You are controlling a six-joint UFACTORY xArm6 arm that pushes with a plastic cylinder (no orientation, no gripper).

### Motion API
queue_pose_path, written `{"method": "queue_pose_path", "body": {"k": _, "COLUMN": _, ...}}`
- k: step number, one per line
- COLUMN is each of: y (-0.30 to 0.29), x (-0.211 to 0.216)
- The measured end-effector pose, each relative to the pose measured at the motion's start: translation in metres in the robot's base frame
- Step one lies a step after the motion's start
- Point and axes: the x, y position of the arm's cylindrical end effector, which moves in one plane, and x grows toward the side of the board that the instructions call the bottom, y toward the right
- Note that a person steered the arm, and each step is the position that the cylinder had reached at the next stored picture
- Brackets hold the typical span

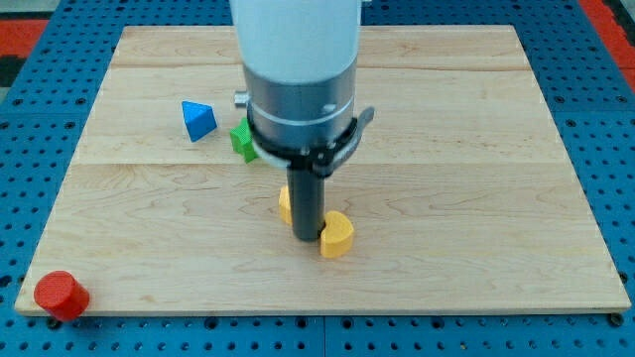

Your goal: Place the yellow hexagon at the bottom of the green circle

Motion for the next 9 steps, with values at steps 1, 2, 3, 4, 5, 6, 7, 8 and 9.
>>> {"method": "queue_pose_path", "body": {"k": 1, "y": 0.023, "x": -0.036}}
{"method": "queue_pose_path", "body": {"k": 2, "y": 0.029, "x": -0.051}}
{"method": "queue_pose_path", "body": {"k": 3, "y": 0.041, "x": -0.025}}
{"method": "queue_pose_path", "body": {"k": 4, "y": 0.025, "x": -0.003}}
{"method": "queue_pose_path", "body": {"k": 5, "y": -0.003, "x": -0.02}}
{"method": "queue_pose_path", "body": {"k": 6, "y": -0.003, "x": -0.046}}
{"method": "queue_pose_path", "body": {"k": 7, "y": -0.005, "x": -0.066}}
{"method": "queue_pose_path", "body": {"k": 8, "y": 0.025, "x": -0.062}}
{"method": "queue_pose_path", "body": {"k": 9, "y": 0.096, "x": -0.026}}
